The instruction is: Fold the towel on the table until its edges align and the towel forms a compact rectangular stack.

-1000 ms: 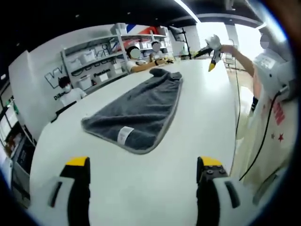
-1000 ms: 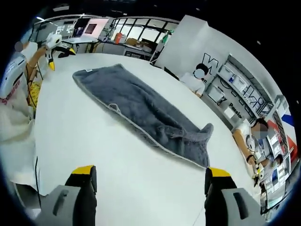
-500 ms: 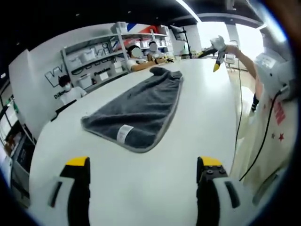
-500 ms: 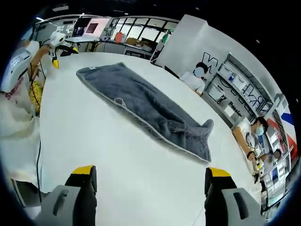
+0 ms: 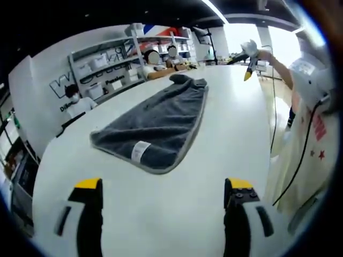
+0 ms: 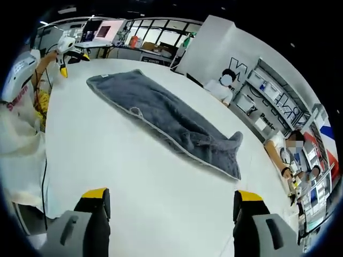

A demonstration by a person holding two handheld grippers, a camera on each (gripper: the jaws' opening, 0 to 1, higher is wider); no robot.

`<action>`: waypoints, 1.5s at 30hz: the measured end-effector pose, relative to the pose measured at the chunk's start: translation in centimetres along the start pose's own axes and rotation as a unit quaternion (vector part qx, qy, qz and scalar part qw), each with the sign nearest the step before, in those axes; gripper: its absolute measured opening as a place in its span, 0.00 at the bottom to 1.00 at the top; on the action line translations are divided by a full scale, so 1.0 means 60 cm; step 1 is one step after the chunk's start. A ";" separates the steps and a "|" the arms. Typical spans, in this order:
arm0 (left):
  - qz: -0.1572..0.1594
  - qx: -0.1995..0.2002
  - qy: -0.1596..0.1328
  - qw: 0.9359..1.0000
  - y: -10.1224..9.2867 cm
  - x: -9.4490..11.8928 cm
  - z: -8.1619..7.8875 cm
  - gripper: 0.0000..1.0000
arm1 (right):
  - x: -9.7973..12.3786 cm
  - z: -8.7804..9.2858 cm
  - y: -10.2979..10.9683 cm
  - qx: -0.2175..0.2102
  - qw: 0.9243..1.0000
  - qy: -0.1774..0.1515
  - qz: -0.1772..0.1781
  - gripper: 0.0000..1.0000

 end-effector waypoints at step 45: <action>-0.007 0.007 -0.001 1.000 0.000 0.002 0.001 0.99 | -0.093 -0.014 -0.091 -0.011 1.000 -0.009 -0.012 1.00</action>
Point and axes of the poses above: the point that each gripper's makers call its tool centre point, and the gripper's own axes: x roughly backward along the fingers, y roughly to its left, z roughly out of its underside, the point moved 2 cm from there along x, roughly backward along the fingers, and after that the axes turned 8 degrees about -y, right-handed, at the moved point
